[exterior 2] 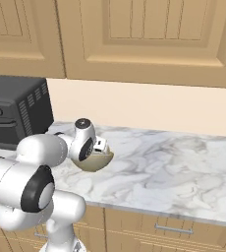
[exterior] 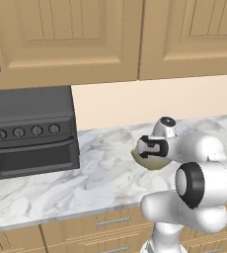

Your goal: Take the fish, mushroom, and peach from the freezer and place them in the bowl on the counter.

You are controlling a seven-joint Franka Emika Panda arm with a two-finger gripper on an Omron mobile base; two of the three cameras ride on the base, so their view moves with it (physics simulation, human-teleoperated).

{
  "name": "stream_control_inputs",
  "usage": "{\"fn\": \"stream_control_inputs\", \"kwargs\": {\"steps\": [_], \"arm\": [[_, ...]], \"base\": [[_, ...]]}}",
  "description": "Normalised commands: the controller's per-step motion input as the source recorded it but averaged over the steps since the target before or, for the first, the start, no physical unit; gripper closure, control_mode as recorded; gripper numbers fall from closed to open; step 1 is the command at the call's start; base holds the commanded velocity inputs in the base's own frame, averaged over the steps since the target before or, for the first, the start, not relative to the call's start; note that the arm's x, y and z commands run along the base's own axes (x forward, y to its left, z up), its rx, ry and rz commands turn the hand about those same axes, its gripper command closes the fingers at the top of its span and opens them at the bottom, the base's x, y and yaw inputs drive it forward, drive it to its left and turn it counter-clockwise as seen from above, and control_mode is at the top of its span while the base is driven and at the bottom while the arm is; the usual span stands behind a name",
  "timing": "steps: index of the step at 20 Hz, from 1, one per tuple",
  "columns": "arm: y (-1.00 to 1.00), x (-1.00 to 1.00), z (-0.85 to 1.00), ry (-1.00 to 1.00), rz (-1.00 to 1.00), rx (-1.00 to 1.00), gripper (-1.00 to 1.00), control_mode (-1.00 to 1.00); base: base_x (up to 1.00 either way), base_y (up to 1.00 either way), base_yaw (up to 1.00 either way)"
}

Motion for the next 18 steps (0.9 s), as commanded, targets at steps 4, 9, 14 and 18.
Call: {"fn": "stream_control_inputs", "kwargs": {"steps": [4,9,14,18], "arm": [[0.0,0.0,0.14,-0.05,0.0,0.0,-1.0,-1.0],[0.0,-0.03,0.34,-0.13,0.0,0.0,-1.0,-1.0],[0.0,-0.01,0.1,-0.4,0.0,0.0,-1.0,-1.0],[0.0,-0.08,0.04,-0.15,-0.02,0.0,-1.0,-1.0]], "base": [[0.0,0.0,0.0],[0.0,0.0,0.0],[0.0,0.0,0.0],[0.0,0.0,0.0]]}}
